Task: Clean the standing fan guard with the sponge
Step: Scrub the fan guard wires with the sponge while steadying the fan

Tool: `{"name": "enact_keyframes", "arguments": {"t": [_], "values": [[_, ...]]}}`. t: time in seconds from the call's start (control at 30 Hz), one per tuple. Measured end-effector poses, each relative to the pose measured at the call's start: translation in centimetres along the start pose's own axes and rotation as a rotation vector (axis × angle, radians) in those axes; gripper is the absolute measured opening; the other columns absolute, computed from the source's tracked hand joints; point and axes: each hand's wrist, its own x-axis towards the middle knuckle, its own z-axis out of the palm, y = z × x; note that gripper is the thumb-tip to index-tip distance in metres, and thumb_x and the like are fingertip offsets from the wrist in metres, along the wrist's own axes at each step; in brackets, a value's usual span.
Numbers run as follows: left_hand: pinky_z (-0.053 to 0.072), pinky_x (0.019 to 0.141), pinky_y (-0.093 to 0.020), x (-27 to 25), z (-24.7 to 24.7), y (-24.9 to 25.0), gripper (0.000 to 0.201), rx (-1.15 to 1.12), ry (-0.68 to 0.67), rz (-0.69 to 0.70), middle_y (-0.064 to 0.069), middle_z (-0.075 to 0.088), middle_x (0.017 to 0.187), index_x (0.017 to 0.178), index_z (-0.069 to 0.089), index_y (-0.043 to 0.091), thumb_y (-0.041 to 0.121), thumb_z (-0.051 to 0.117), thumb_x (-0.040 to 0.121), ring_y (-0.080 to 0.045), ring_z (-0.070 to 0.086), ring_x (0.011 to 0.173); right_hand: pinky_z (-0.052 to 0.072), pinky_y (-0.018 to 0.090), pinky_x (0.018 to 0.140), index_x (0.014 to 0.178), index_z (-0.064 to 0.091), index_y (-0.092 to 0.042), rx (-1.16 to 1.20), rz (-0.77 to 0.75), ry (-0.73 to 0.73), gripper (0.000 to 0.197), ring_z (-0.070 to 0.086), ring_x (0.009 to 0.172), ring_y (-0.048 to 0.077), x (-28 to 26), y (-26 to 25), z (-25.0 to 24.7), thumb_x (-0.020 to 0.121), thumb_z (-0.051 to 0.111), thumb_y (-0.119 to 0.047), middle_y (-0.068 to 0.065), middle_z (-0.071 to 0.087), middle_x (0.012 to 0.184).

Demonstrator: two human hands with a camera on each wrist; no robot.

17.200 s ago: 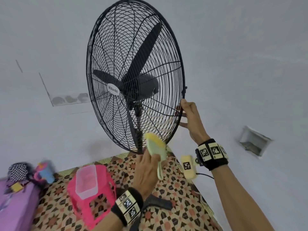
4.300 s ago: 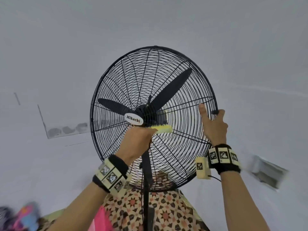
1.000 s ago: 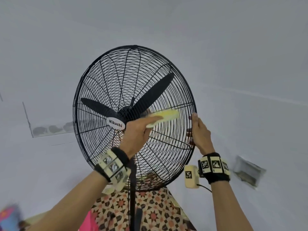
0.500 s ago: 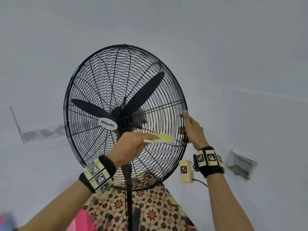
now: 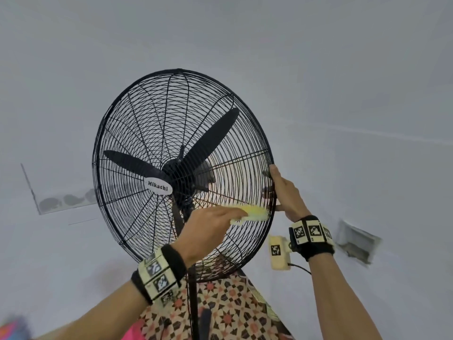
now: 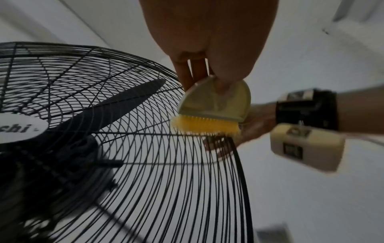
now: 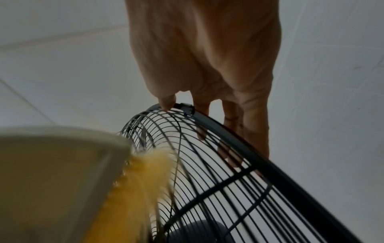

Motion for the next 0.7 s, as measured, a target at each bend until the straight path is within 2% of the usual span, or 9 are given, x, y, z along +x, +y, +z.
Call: {"name": "enact_keyframes", "arguments": {"t": [0.07, 0.13, 0.2, 0.27, 0.33, 0.43, 0.53, 0.6, 0.7], "values": [[0.066, 0.069, -0.044, 1.8, -0.9, -0.1, 0.036, 0.017, 0.074, -0.001, -0.008, 0.078, 0.112, 0.121, 0.074, 0.014, -0.002, 0.064, 0.090, -0.025, 0.079, 0.091, 0.063, 0.045, 0.079, 0.113, 0.070, -0.036, 0.020, -0.013, -0.026, 0.073, 0.071, 0.104, 0.022, -0.2, 0.0, -0.2, 0.081, 0.037, -0.092, 0.004, 0.076, 0.110], [0.065, 0.077, -0.046, 5.4, -2.9, -0.5, 0.032, 0.050, 0.215, -0.041, -0.013, 0.077, 0.112, 0.120, 0.074, 0.009, 0.005, 0.054, 0.096, -0.030, 0.078, 0.093, 0.062, 0.038, 0.072, 0.121, 0.069, -0.037, 0.014, -0.031, -0.042, 0.078, 0.071, 0.106, 0.019, -0.4, -0.2, -0.2, 0.079, 0.037, -0.094, 0.000, 0.075, 0.113], [0.061, 0.081, -0.049, 8.0, -4.3, -1.1, 0.030, 0.101, 0.266, -0.078, -0.014, 0.078, 0.111, 0.119, 0.075, 0.007, 0.000, 0.063, 0.092, -0.031, 0.078, 0.092, 0.061, 0.036, 0.068, 0.126, 0.069, -0.037, 0.020, -0.028, -0.050, 0.079, 0.072, 0.103, 0.020, -0.3, -0.3, 0.0, 0.081, 0.038, -0.094, 0.001, 0.076, 0.111], [0.064, 0.077, -0.050, 7.6, -3.9, -1.7, 0.035, 0.093, 0.185, -0.082, -0.013, 0.079, 0.108, 0.120, 0.074, 0.008, -0.006, 0.072, 0.088, -0.030, 0.078, 0.084, 0.061, 0.038, 0.068, 0.121, 0.072, -0.033, 0.046, -0.010, -0.044, 0.076, 0.072, 0.099, 0.022, -0.1, -0.4, 0.0, 0.082, 0.042, -0.091, 0.003, 0.076, 0.108], [0.066, 0.062, -0.044, 4.7, -2.2, -1.9, 0.032, 0.022, 0.036, -0.060, -0.011, 0.079, 0.105, 0.123, 0.074, 0.012, -0.001, 0.066, 0.094, -0.024, 0.077, 0.075, 0.062, 0.041, 0.069, 0.118, 0.073, -0.029, 0.079, 0.014, -0.029, 0.074, 0.072, 0.100, 0.024, 0.3, -0.2, -0.1, 0.083, 0.046, -0.089, 0.005, 0.076, 0.109], [0.066, 0.059, -0.038, 1.9, -1.7, -0.6, 0.030, -0.062, -0.083, -0.032, -0.007, 0.079, 0.108, 0.121, 0.074, 0.014, 0.010, 0.055, 0.098, -0.020, 0.078, 0.077, 0.063, 0.043, 0.071, 0.111, 0.075, -0.026, 0.121, 0.047, -0.009, 0.071, 0.074, 0.099, 0.024, 0.6, 0.3, -0.1, 0.081, 0.052, -0.086, 0.004, 0.078, 0.105], [0.066, 0.061, -0.037, 5.2, -3.9, -0.8, 0.029, 0.022, 0.084, -0.032, -0.010, 0.080, 0.105, 0.116, 0.076, 0.012, 0.006, 0.059, 0.094, -0.024, 0.079, 0.078, 0.060, 0.039, 0.067, 0.112, 0.076, -0.026, 0.129, 0.041, -0.040, 0.076, 0.073, 0.098, 0.026, 0.6, 0.1, -0.1, 0.075, 0.054, -0.089, 0.007, 0.077, 0.106], [0.066, 0.068, -0.044, 7.6, -5.2, -1.3, 0.028, 0.098, 0.200, -0.050, -0.013, 0.079, 0.105, 0.115, 0.076, 0.008, 0.004, 0.060, 0.092, -0.028, 0.079, 0.082, 0.059, 0.037, 0.066, 0.113, 0.075, -0.023, 0.129, 0.036, -0.066, 0.078, 0.074, 0.096, 0.025, 0.5, -0.3, -0.2, 0.077, 0.054, -0.089, 0.008, 0.077, 0.104], [0.066, 0.068, -0.045, 5.9, -3.6, -1.2, 0.031, 0.102, 0.124, -0.061, -0.011, 0.079, 0.107, 0.118, 0.075, 0.011, -0.001, 0.067, 0.091, -0.028, 0.079, 0.085, 0.060, 0.041, 0.073, 0.117, 0.074, -0.023, 0.139, 0.037, -0.093, 0.077, 0.074, 0.099, 0.025, 0.5, -0.3, -0.5, 0.079, 0.054, -0.088, 0.007, 0.077, 0.105]]}}
